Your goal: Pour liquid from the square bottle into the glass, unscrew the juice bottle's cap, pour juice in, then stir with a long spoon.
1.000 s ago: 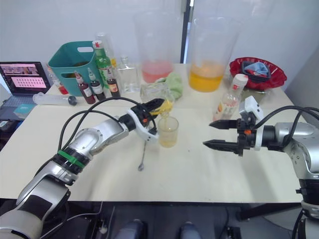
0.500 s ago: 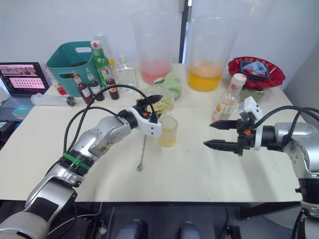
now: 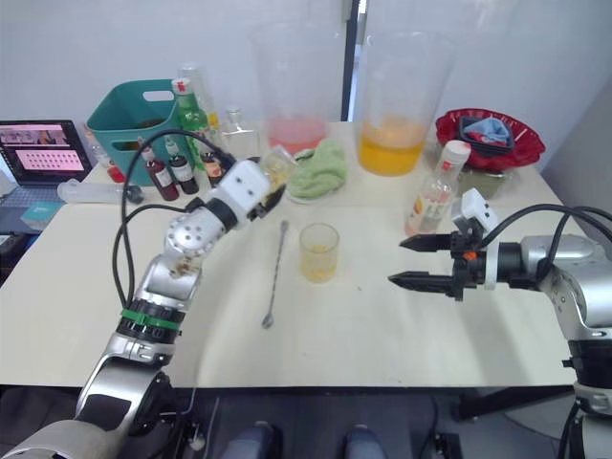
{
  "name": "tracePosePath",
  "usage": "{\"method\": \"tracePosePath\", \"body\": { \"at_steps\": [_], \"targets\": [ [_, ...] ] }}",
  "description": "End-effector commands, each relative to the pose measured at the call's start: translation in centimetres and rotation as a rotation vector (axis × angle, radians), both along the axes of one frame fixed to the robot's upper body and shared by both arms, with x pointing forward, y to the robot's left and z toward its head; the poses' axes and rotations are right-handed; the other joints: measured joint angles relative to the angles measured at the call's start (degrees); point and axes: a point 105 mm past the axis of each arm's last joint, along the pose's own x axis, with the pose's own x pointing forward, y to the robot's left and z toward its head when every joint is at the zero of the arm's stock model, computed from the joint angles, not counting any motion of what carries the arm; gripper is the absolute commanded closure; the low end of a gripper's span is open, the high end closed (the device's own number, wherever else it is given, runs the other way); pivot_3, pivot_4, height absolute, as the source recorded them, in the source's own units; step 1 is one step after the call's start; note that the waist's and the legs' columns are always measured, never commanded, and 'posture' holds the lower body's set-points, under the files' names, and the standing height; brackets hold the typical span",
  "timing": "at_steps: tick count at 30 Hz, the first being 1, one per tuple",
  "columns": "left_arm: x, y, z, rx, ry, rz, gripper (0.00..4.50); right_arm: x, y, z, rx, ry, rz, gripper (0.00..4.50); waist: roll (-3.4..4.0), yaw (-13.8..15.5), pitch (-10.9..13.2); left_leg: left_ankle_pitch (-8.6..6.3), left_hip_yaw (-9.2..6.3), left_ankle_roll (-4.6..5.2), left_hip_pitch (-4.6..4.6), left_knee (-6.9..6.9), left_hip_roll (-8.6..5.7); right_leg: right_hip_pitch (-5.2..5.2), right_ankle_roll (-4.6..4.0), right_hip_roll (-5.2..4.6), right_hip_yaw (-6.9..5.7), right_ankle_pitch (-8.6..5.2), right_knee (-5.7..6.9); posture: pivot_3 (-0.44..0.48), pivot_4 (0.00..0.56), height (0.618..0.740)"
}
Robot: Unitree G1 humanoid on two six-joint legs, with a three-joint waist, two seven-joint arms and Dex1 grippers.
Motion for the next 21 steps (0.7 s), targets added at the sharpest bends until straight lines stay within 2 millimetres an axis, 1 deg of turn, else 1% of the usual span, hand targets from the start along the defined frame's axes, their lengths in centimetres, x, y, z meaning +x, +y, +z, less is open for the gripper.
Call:
{"method": "tracePosePath", "body": {
  "at_steps": [1, 3, 5, 7, 11, 15, 17, 21],
  "targets": [
    [0.2, 3.9, 3.0, -0.231, -0.008, 0.113, 1.73, -0.1, 0.5, 1.5, -0.003, -0.057, 0.034, 0.00, 0.00, -0.20, 0.00, 0.00, -0.01, 0.00, 0.00, 0.00, 0.01, -0.01, 0.00, 0.01, 0.00, 0.00, 0.00, 0.000, 0.150, 0.740],
    [0.5, 5.3, 2.6, -0.331, 0.039, 0.160, 1.73, 0.0, 0.6, 1.6, -0.004, -0.058, 0.039, 0.00, 0.00, -0.26, 0.00, 0.00, -0.03, 0.00, 0.00, 0.00, 0.01, -0.01, 0.00, 0.02, -0.01, 0.00, 0.01, 0.000, 0.150, 0.740],
    [0.9, 7.0, 1.5, -0.447, 0.106, 0.224, 1.73, 0.0, 0.7, 1.6, -0.005, -0.057, 0.047, 0.00, 0.00, -0.26, 0.00, 0.00, -0.03, 0.00, -0.02, 0.00, 0.00, -0.01, 0.00, 0.00, -0.01, 0.00, 0.01, 0.000, 0.150, 0.740],
    [1.0, 7.8, 0.8, -0.496, 0.136, 0.247, 1.73, 0.0, 0.9, 1.7, -0.005, -0.055, 0.054, 0.00, -0.01, -0.03, 0.00, 0.00, -0.04, -0.01, -0.04, 0.04, -0.02, -0.01, 0.00, -0.02, -0.01, 0.00, 0.00, 0.000, 0.150, 0.740],
    [0.8, 8.0, 0.0, -0.451, 0.139, 0.264, 1.73, -0.1, 1.3, 1.7, 0.002, -0.051, 0.069, 0.00, -0.04, 0.65, -0.01, 0.00, -0.07, -0.01, -0.23, 0.16, -0.04, -0.10, 0.02, -0.04, -0.05, 0.03, 0.00, 0.000, 0.150, 0.740],
    [0.7, 8.2, -0.9, -0.457, 0.163, 0.275, 1.73, -0.2, 1.5, 1.7, 0.011, -0.050, 0.077, 0.00, -0.05, 0.67, -0.02, 0.01, -0.06, -0.02, -0.29, 0.18, -0.09, -0.21, 0.05, -0.09, -0.02, 0.05, 0.04, 0.000, 0.150, 0.740],
    [0.7, 8.3, -1.8, -0.434, 0.178, 0.283, 1.73, -0.2, 1.6, 1.8, 0.015, -0.053, 0.077, 0.00, -0.06, 0.59, -0.02, 0.02, -0.05, -0.04, -0.43, 0.18, -0.07, -0.39, 0.04, -0.07, -0.01, 0.05, 0.10, 0.000, 0.150, 0.740],
    [0.6, 8.4, -2.8, -0.416, 0.207, 0.278, 1.73, -0.1, 1.6, 1.9, 0.021, -0.057, 0.073, 0.00, -0.06, 0.52, -0.03, 0.03, -0.02, -0.05, -0.49, 0.20, -0.07, -0.50, 0.03, -0.08, 0.02, 0.06, 0.44, 0.000, 0.150, 0.740]
  ]
}}
